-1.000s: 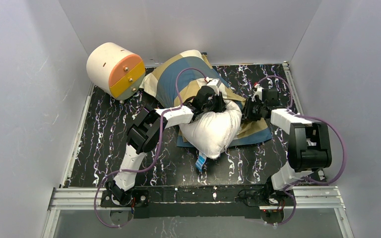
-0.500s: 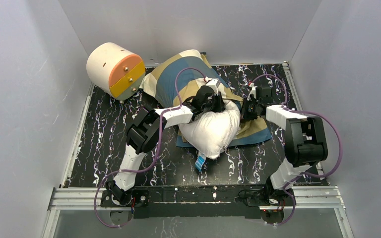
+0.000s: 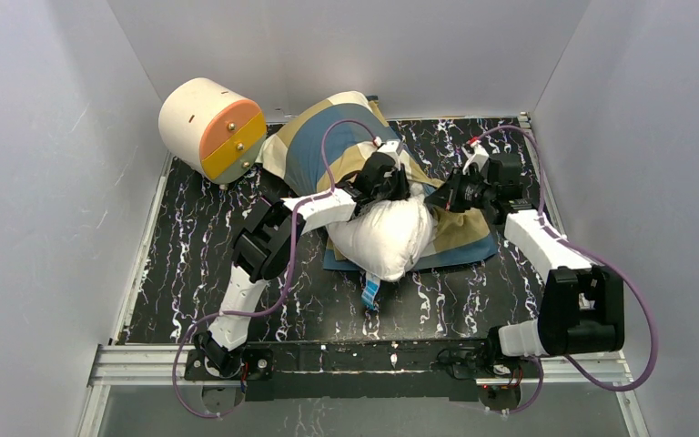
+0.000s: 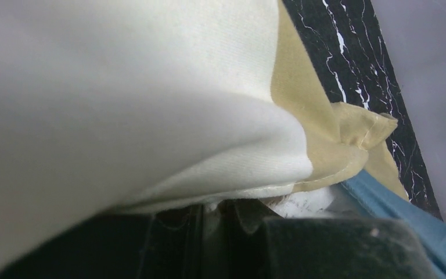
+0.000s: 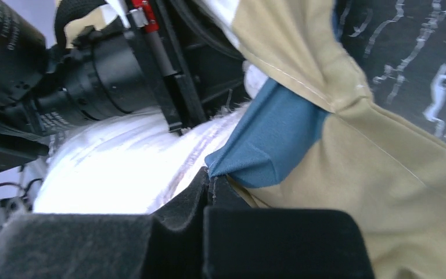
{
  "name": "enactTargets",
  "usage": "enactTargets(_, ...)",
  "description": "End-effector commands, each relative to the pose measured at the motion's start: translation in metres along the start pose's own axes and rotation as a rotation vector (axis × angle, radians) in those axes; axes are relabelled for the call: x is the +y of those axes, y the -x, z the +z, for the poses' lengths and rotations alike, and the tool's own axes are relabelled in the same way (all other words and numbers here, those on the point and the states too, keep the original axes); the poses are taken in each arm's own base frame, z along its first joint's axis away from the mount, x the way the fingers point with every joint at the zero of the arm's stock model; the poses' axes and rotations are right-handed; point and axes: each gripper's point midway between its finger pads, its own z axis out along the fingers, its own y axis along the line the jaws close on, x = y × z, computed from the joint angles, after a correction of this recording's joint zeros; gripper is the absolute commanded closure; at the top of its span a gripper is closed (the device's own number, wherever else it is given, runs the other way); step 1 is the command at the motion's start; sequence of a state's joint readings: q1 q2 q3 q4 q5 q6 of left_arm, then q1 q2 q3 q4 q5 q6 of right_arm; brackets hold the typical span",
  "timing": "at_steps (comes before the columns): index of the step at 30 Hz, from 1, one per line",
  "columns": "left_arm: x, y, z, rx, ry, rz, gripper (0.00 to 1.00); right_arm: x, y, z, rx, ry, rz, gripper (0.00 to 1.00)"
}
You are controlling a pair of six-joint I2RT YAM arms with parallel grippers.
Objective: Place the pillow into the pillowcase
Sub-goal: Stuff the pillow into the pillowcase.
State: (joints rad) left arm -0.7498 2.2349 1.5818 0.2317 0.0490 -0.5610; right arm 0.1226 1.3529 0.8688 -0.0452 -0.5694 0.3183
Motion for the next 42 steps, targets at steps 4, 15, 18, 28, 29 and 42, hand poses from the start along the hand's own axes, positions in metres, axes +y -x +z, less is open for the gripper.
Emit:
enactTargets(4,0.163,-0.149,-0.023,0.419,0.573,0.055,1.0,0.129,0.028,-0.012,0.019,0.612,-0.132,0.99)
enactTargets(15,0.004,0.002,-0.073,0.224,0.06,-0.121,0.46,0.02,0.025,0.018,-0.1,0.167,0.243,0.99)
enactTargets(18,-0.035,0.027,-0.102,0.217,-0.084,-0.113,0.34,0.015,0.022,0.027,-0.088,0.174,0.302,0.99)
enactTargets(28,-0.049,0.055,-0.149,0.161,-0.064,0.068,0.33,0.02,0.044,0.024,-0.13,0.157,0.262,0.99)
enactTargets(29,-0.053,0.055,-0.143,0.163,-0.072,0.084,0.32,0.02,0.045,0.022,-0.133,0.156,0.257,0.99)
enactTargets(42,0.038,-0.104,-0.017,0.378,0.162,0.091,0.87,0.04,0.088,-0.013,-0.295,0.126,0.07,0.99)
